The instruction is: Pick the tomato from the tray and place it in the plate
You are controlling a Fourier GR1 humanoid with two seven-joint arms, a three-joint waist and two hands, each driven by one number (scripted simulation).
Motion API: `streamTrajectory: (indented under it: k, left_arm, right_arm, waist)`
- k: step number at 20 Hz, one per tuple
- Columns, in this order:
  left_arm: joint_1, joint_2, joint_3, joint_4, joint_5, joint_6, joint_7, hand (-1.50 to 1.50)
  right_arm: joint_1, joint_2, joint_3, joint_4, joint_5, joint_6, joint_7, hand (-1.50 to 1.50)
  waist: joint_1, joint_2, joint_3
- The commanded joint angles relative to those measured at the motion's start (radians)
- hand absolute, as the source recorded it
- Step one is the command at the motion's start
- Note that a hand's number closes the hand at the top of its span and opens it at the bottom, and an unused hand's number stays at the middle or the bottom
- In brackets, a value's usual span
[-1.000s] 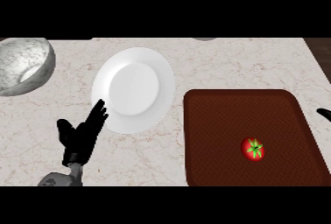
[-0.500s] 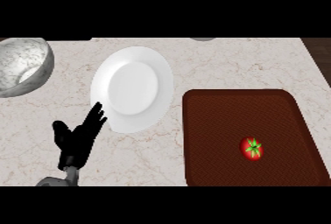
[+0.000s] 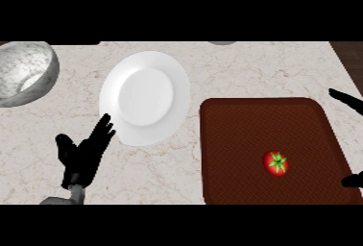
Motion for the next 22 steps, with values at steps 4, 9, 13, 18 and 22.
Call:
streamTrajectory:
  k: [4, 9, 13, 18, 22]
  left_arm:
    - [0.035, 0.020, 0.017, -0.006, -0.007, -0.029, 0.056, 0.00]
    - [-0.033, -0.056, 0.016, 0.118, -0.037, -0.026, -0.010, 0.00]
    - [-0.002, -0.039, 0.026, 0.010, -0.045, -0.017, 0.073, 0.00]
    - [0.033, -0.038, 0.060, 0.032, -0.044, -0.070, 0.023, 0.00]
    - [0.008, -0.096, 0.023, 0.016, -0.100, -0.003, 0.054, 0.00]
  right_arm:
    - [0.077, 0.107, 0.100, -0.167, 0.165, -0.059, 0.152, -1.50]
    - [-0.001, 0.169, 0.172, -0.104, 0.232, -0.010, 0.238, -1.50]
    - [0.040, 0.207, 0.159, -0.121, 0.236, 0.026, 0.233, -1.50]
    - [0.019, 0.269, 0.157, -0.117, 0.283, 0.050, 0.245, -1.50]
    - [0.086, 0.273, 0.173, -0.125, 0.398, -0.002, 0.205, -1.50]
  waist:
    - [0.003, 0.005, -0.003]
    - [0.003, 0.009, -0.003]
    - [0.004, 0.007, -0.003]
    - [0.006, 0.007, -0.003]
    - [0.002, 0.007, -0.003]
